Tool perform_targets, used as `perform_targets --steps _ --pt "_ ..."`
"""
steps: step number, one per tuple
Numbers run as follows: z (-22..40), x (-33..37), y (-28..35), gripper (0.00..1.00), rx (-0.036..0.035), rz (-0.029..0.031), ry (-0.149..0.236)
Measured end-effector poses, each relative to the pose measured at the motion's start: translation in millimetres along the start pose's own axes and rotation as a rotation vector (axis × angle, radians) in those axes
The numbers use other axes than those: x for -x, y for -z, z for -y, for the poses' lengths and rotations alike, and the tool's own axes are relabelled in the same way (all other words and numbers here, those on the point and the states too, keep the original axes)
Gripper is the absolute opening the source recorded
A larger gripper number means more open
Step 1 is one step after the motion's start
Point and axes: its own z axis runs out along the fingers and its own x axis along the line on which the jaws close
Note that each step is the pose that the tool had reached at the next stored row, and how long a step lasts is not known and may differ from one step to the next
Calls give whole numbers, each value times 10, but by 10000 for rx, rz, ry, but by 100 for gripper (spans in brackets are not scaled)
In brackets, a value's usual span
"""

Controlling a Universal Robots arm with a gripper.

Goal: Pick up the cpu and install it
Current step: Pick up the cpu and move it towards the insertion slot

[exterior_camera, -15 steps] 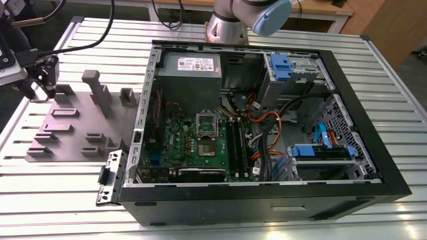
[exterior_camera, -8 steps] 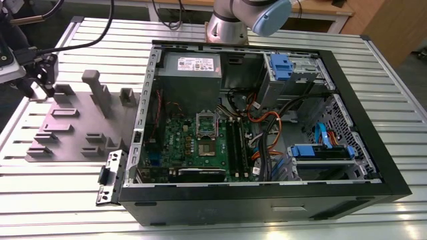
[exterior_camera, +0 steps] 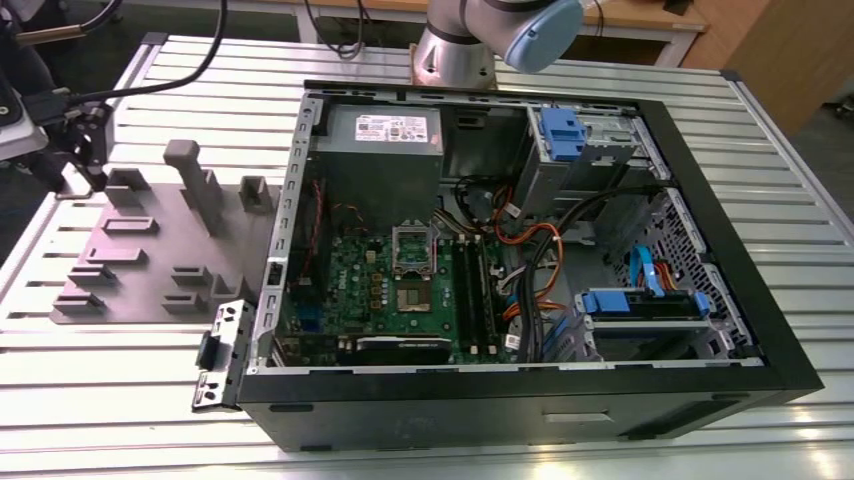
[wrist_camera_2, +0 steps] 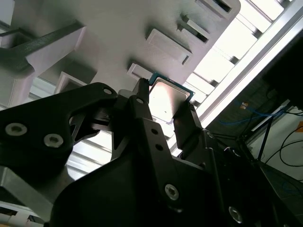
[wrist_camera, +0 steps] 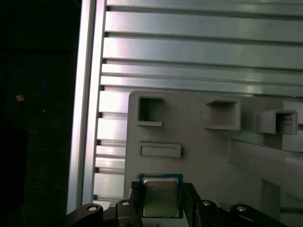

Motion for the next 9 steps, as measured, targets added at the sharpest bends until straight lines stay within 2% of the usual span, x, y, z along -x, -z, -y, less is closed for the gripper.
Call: perform_targets --steps 9 --pt "-2 -1 52 45 0 -1 0"
